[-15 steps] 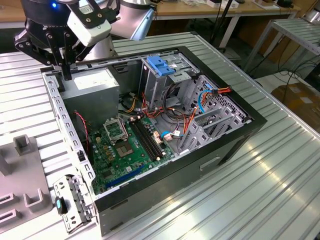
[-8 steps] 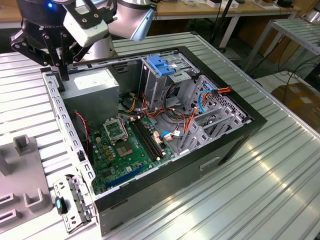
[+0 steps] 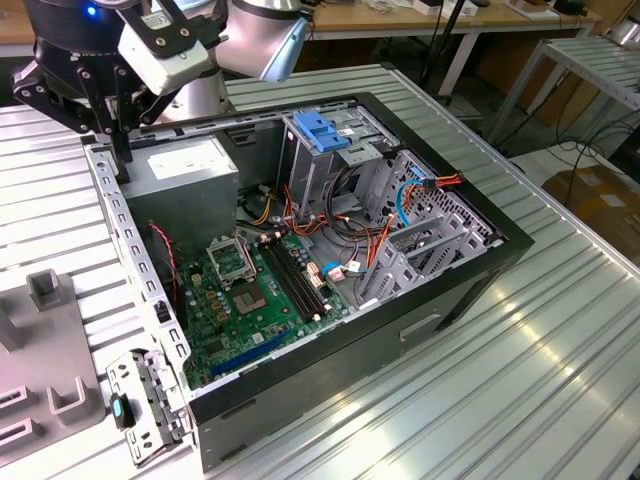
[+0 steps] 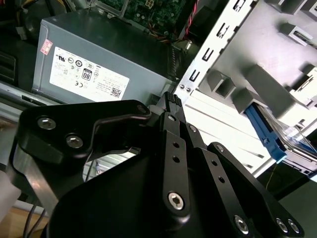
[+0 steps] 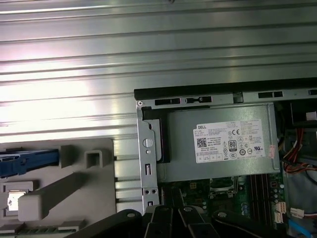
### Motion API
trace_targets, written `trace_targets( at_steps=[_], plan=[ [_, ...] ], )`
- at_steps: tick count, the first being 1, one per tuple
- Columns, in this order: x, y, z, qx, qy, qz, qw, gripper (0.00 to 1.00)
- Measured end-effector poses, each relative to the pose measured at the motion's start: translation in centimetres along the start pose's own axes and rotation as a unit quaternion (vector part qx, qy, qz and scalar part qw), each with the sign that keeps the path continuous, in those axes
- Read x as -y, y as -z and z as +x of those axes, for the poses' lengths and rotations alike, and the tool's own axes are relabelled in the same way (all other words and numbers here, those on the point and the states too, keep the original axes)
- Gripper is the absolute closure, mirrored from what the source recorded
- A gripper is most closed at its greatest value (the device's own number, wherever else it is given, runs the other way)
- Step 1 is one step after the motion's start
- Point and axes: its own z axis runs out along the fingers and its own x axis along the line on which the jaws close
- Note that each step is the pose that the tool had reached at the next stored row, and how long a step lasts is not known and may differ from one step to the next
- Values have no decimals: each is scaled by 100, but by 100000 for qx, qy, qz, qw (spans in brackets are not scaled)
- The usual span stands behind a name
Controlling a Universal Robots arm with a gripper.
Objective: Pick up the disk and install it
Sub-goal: 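Reach for the disk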
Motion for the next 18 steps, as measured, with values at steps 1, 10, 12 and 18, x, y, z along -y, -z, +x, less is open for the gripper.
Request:
trace_targets(
  at_steps=[1, 10, 12, 18],
  plan=[
    [0, 0, 5, -11, 0, 5, 100000, 89],
    [5, 0, 66, -81, -2, 10, 100000, 89],
    [6, -1, 79, -88, -1, 7, 100000, 89],
    [10, -1, 127, -113, -3, 12, 100000, 89]
  ],
)
